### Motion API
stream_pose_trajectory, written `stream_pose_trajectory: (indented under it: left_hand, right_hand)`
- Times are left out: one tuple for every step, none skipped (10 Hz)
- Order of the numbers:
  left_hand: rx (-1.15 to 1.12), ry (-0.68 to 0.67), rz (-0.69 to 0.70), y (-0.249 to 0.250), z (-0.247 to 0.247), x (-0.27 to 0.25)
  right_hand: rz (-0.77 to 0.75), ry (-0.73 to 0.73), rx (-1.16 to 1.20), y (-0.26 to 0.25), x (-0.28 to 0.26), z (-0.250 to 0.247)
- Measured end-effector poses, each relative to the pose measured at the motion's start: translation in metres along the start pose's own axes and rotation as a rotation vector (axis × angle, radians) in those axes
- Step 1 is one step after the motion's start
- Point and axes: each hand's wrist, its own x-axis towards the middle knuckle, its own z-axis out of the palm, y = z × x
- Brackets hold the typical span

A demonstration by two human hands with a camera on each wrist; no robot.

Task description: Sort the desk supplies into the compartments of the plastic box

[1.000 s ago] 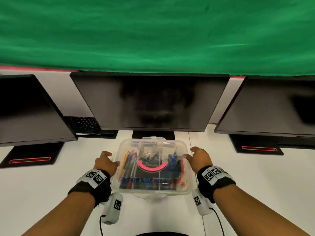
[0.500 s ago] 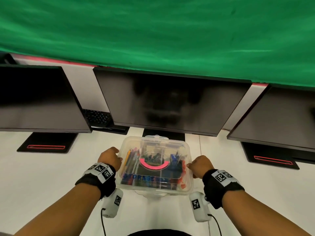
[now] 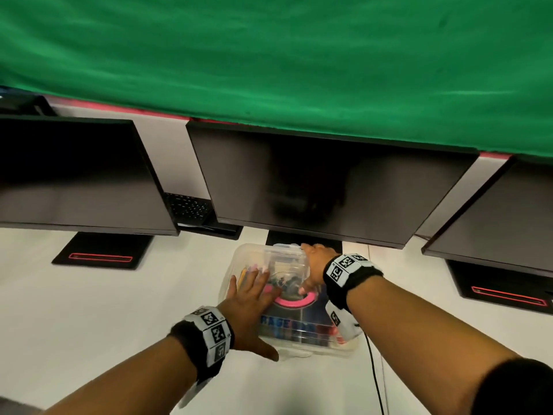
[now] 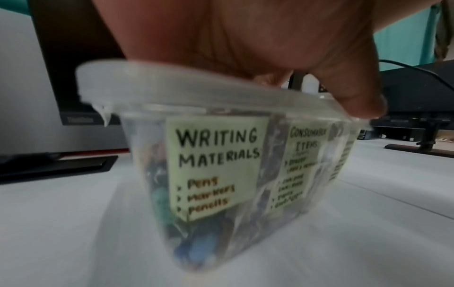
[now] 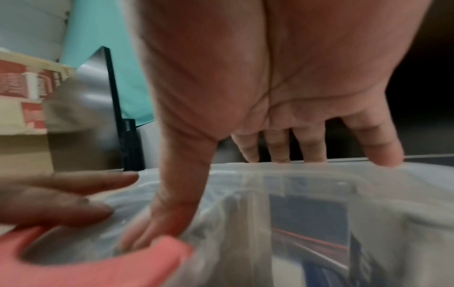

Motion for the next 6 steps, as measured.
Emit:
stream_pose_trajectory:
  left_hand:
    - [0.046,0.022,-0.015,0.003,0.003,-0.002]
    - [0.054,0.016,-0.022,0.006,0.0,-0.003]
    - [0.042,0.006,-0.031,0.005,0.003,-0.001]
    - [0.018,-0.01,-0.008,0.005,0.003,0.0]
    - [-0.079,-0.025,0.07,-0.003,-0.005,-0.001]
    - [-0.446,-0.004,0.068,-0.026,-0.003,-0.011]
  right_hand:
    - [0.014,-0.027,-0.056,-0.001,0.01,-0.003]
    - [0.03,-0.033,-0.063,-0.003,0.014,-0.006]
    - [0.043,-0.027,-0.054,-0.005,0.014,-0.006]
    - [0.053,-0.042,-0.041,-0.009,0.01,-0.009]
    - [0.069,-0.031,0.032,-0.009,0.002,-0.01]
    - [0.08,0.079,0.234,0.003,-0.014,0.004]
